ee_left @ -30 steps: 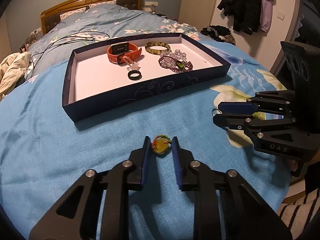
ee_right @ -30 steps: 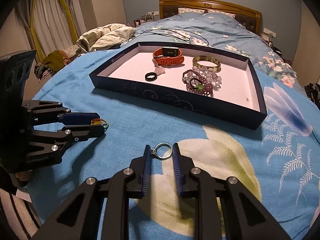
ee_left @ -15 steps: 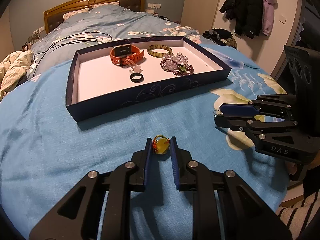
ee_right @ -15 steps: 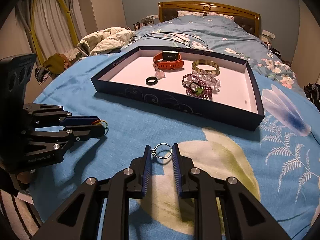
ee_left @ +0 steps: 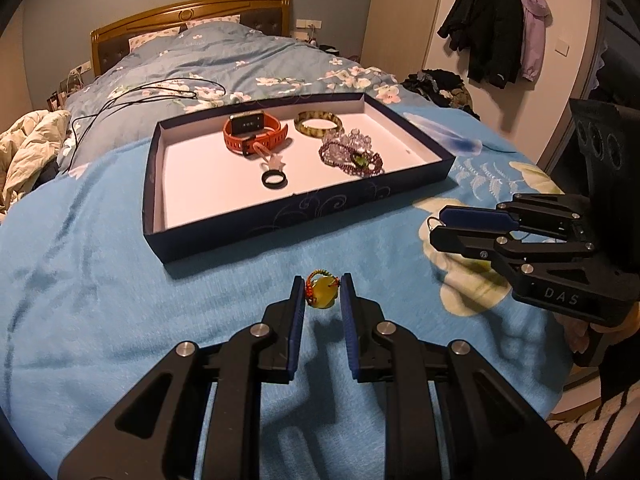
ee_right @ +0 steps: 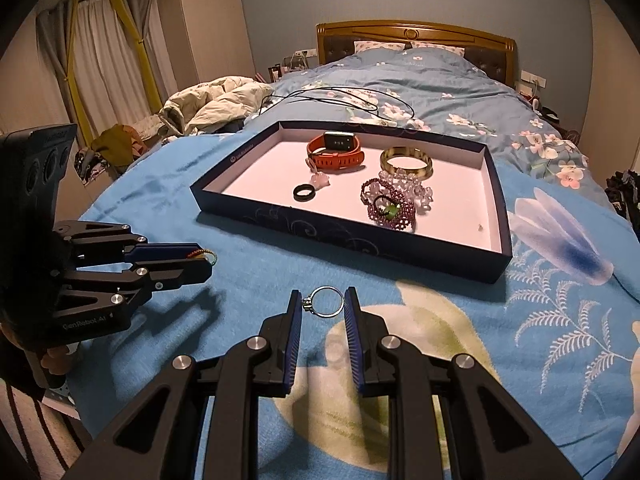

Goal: Organize jewelry
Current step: 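Carry the silver ring and multicolor ring to the box with both tools, then drop the multicolor ring into the box with the left tool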

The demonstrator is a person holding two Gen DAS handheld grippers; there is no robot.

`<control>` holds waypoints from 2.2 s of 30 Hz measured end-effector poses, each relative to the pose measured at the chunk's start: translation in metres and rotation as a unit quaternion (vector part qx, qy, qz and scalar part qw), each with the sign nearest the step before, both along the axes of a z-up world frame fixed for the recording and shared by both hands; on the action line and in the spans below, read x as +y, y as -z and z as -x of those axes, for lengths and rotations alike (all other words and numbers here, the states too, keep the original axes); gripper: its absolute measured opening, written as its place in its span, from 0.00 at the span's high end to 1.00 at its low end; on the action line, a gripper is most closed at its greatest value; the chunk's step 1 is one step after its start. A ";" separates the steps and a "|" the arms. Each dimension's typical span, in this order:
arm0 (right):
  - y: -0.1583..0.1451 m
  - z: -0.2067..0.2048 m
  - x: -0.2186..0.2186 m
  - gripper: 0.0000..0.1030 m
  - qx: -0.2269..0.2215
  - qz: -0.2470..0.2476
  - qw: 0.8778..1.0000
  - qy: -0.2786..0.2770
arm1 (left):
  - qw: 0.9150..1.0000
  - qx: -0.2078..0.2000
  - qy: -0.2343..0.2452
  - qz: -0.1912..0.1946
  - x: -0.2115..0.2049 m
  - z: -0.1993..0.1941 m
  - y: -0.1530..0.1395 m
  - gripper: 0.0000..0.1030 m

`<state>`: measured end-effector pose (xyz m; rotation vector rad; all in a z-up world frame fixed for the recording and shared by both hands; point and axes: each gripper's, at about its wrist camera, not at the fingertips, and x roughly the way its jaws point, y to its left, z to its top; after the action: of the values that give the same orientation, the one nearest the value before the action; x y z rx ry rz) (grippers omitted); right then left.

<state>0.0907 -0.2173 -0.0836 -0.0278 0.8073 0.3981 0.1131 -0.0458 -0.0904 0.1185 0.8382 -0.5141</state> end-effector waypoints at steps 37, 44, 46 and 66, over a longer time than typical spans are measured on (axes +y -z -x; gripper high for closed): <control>-0.026 -0.010 -0.009 0.81 -0.046 -0.030 0.998 0.015 | 0.998 -0.058 -0.016 0.022 -0.005 -0.007 -0.038 0.82; -0.031 -0.013 -0.010 0.81 -0.053 -0.033 0.998 0.016 | 0.997 -0.062 -0.021 0.027 -0.005 -0.011 -0.042 0.82; -0.031 -0.014 -0.010 0.81 -0.054 -0.034 0.998 0.016 | 0.997 -0.064 -0.025 0.029 -0.005 -0.013 -0.043 0.82; -0.038 -0.025 -0.010 0.81 -0.066 -0.040 0.997 0.019 | 0.996 -0.074 -0.031 0.045 -0.005 -0.021 -0.057 0.82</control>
<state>0.1157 -0.2269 -0.0451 0.0351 0.6596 0.3871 0.1345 -0.0508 -0.0339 0.0472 0.6720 -0.4769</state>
